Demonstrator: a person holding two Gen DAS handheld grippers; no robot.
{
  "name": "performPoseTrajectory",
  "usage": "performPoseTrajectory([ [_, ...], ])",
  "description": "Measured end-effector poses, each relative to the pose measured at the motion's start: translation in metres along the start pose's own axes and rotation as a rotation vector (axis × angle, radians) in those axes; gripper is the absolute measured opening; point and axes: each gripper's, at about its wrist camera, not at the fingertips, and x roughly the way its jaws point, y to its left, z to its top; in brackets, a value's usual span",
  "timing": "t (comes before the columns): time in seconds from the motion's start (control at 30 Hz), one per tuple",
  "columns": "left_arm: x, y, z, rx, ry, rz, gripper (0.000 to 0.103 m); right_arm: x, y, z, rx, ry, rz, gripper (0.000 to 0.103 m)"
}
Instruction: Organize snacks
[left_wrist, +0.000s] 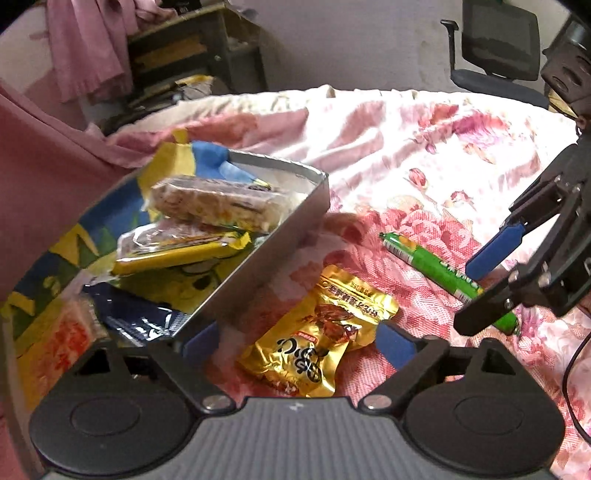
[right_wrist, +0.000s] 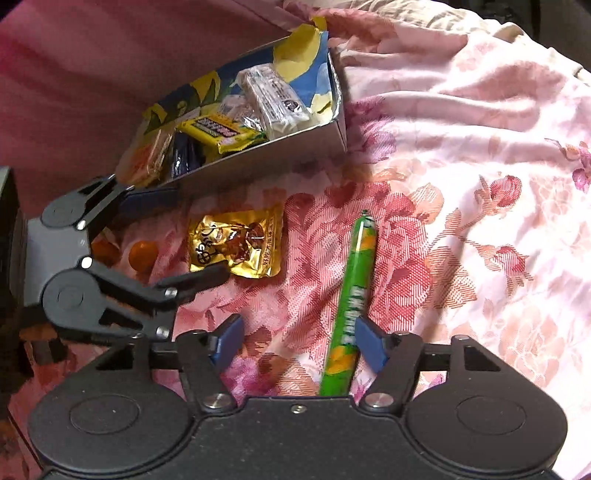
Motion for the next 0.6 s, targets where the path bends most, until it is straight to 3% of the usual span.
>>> performPoseTrajectory([
  [0.2, 0.019, 0.005, 0.005, -0.016, 0.059, -0.08, 0.077, 0.009, 0.0, -0.001, -0.003, 0.011, -0.033, 0.066],
  [0.47, 0.025, -0.003, 0.005, 0.049, 0.144, -0.167, 0.086, 0.013, -0.003, 0.0, 0.021, 0.02, -0.045, 0.061],
  [0.6, 0.026, -0.008, 0.006, 0.099, 0.161, -0.154, 0.086, 0.012, -0.005, 0.0, 0.029, 0.02, -0.053, 0.055],
])
